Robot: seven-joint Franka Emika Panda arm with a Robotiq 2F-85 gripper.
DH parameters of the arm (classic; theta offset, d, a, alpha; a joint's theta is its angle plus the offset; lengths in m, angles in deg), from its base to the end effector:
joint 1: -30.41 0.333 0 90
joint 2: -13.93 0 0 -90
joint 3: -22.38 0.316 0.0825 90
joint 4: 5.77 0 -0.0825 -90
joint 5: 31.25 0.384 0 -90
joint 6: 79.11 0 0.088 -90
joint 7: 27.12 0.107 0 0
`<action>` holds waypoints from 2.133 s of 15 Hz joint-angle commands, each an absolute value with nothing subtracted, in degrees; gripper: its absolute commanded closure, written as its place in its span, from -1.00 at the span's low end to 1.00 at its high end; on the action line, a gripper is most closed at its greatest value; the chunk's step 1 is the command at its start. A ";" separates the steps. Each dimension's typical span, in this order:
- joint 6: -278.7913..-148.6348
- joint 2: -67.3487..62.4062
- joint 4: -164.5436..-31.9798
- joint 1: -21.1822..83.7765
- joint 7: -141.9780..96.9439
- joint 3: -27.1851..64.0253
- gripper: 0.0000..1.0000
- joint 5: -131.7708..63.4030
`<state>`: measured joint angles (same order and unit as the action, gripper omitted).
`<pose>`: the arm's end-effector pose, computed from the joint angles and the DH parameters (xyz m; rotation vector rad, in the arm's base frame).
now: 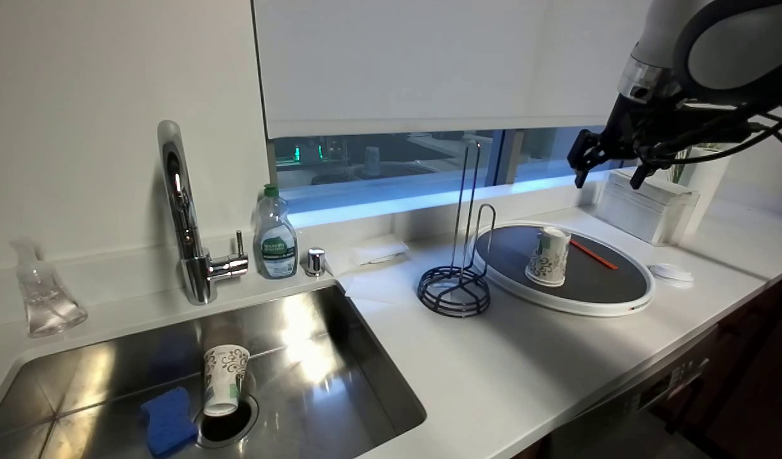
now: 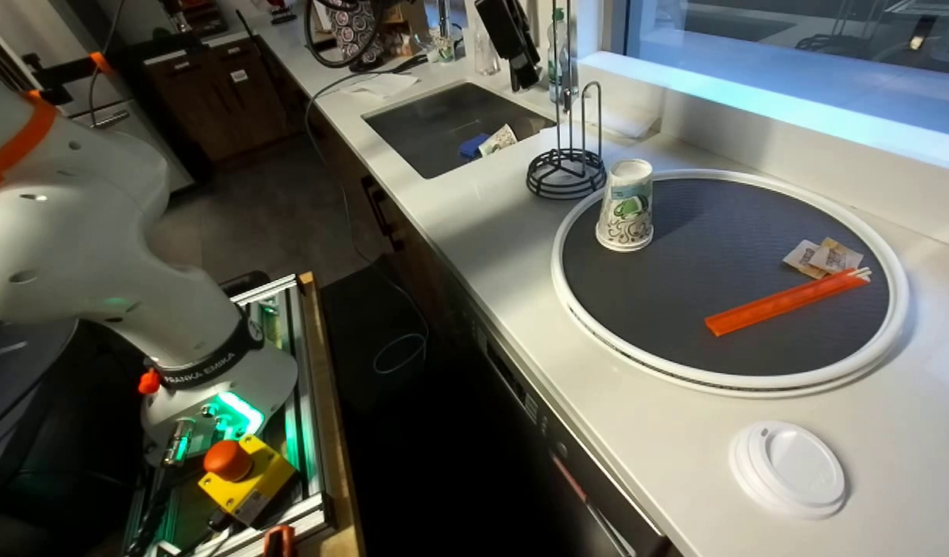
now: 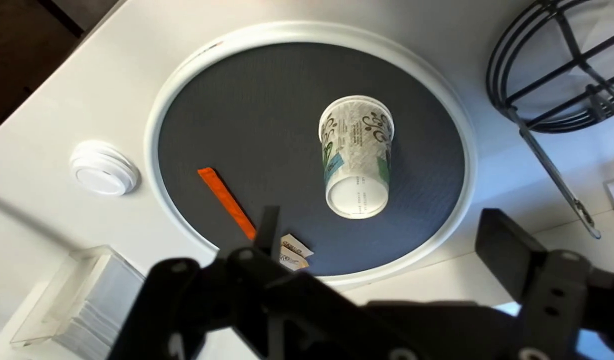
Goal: Turn the paper cup over and put the orange object inside the paper cup
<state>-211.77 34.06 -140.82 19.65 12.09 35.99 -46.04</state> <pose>0.4693 0.0248 0.4922 2.8301 -0.7061 0.5593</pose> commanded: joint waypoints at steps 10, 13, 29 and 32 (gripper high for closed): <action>-209.65 19.02 -131.26 20.73 26.88 31.50 -1.00 -56.99; -211.56 15.50 -129.71 23.17 18.39 28.24 -1.00 -53.03; -219.13 6.13 -128.90 27.18 19.47 19.81 -0.89 -48.42; -221.11 5.34 -128.88 27.69 19.94 19.05 -0.33 -47.00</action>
<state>-218.82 6.41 -128.82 26.38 18.72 20.46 -48.84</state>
